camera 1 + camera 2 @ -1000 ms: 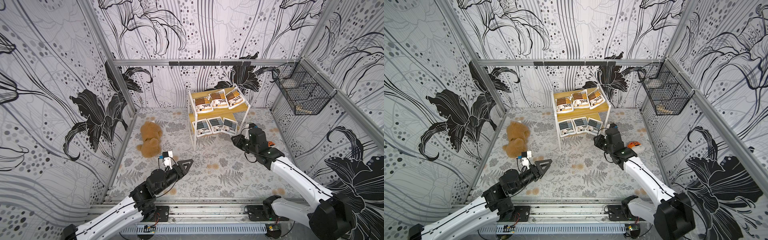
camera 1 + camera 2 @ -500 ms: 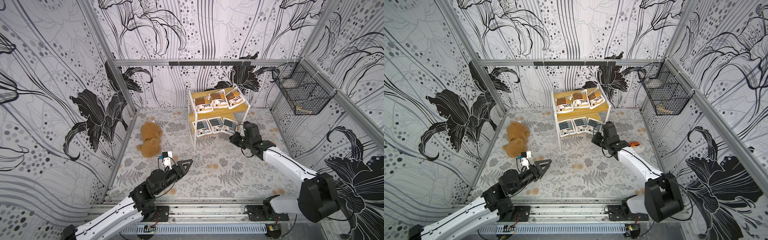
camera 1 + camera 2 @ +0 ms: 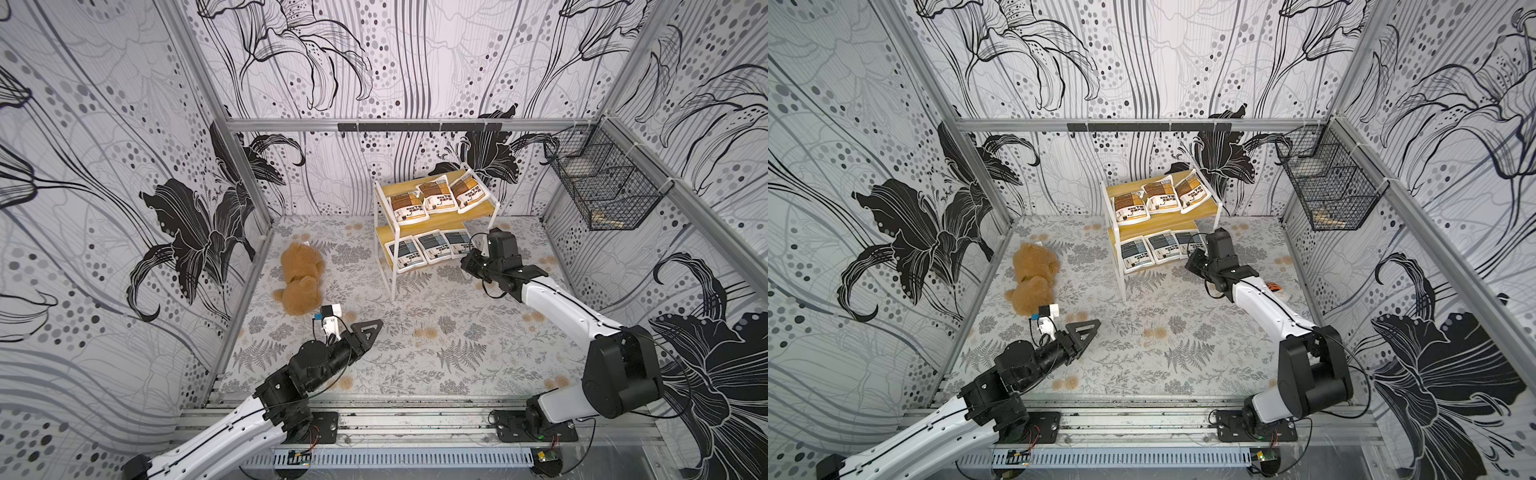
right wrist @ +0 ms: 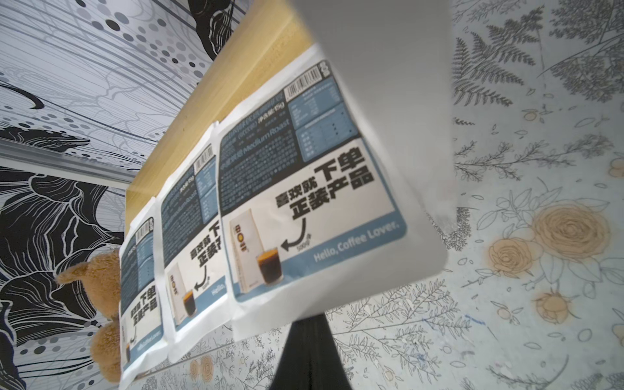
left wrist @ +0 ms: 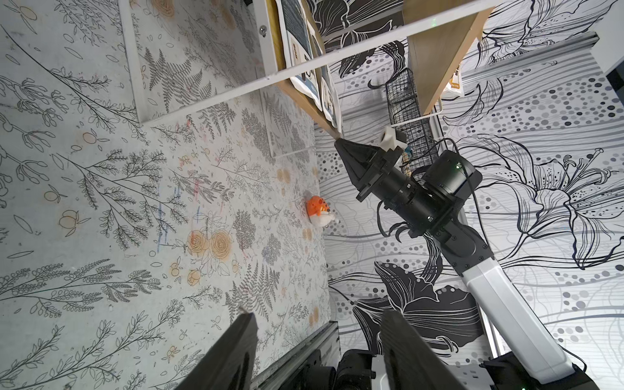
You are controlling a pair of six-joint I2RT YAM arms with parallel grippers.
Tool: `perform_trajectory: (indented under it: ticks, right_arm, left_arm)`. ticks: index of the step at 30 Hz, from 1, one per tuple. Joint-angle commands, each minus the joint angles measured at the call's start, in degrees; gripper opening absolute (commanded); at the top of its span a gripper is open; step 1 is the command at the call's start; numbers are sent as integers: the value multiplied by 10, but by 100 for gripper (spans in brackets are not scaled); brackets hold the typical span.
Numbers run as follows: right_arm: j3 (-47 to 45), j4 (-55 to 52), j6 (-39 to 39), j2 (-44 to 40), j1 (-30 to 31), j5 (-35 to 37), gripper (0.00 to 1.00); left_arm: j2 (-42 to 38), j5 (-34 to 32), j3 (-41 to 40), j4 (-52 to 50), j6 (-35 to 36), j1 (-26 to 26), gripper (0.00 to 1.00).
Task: Place the bagged coffee beans on the shelf by color
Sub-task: Place the bagged coffee beans on the shelf, then adjust the shelf at the center of the board.
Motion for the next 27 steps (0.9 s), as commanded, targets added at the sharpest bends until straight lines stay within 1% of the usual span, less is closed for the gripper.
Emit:
perform_trajectory:
  ticks: [1,2,7,9,12,14,17,20,24,27]
  right_arm:
    - [5,15,-10,-6,-3,8,3]
    - [-7,17,-5,-13,-3,3,4]
    - [-79,24,13,-72,-2,-15,21]
    - [-103,8,8,-107,-3,-9,31]
    - [-130,-24,-4,-150,-17,-22,40]
    - [-141,-38,-16,-163,-53,-55,42]
    - [-152,-44,-30,-165,-128,-116,46]
    - [-143,-32,-36,-143,-190,-167,47]
    - [-99,-12,-40,-86,-231,-211,48]
    - [-64,-7,-34,-48,-257,-230,48]
  left_arm:
    - [-11,-12,13,-12,5,3,63]
    - [-14,-13,13,-13,5,3,63]
    - [-17,-13,17,-19,12,3,63]
    - [-14,-11,23,-22,15,3,63]
    - [-10,-6,30,-28,21,3,63]
    - [-7,-4,32,-31,27,3,63]
    - [-5,0,24,-26,24,2,64]
    - [-5,2,15,-15,17,3,64]
    - [-3,-5,19,-14,21,3,64]
    - [-8,-7,22,-27,20,3,64]
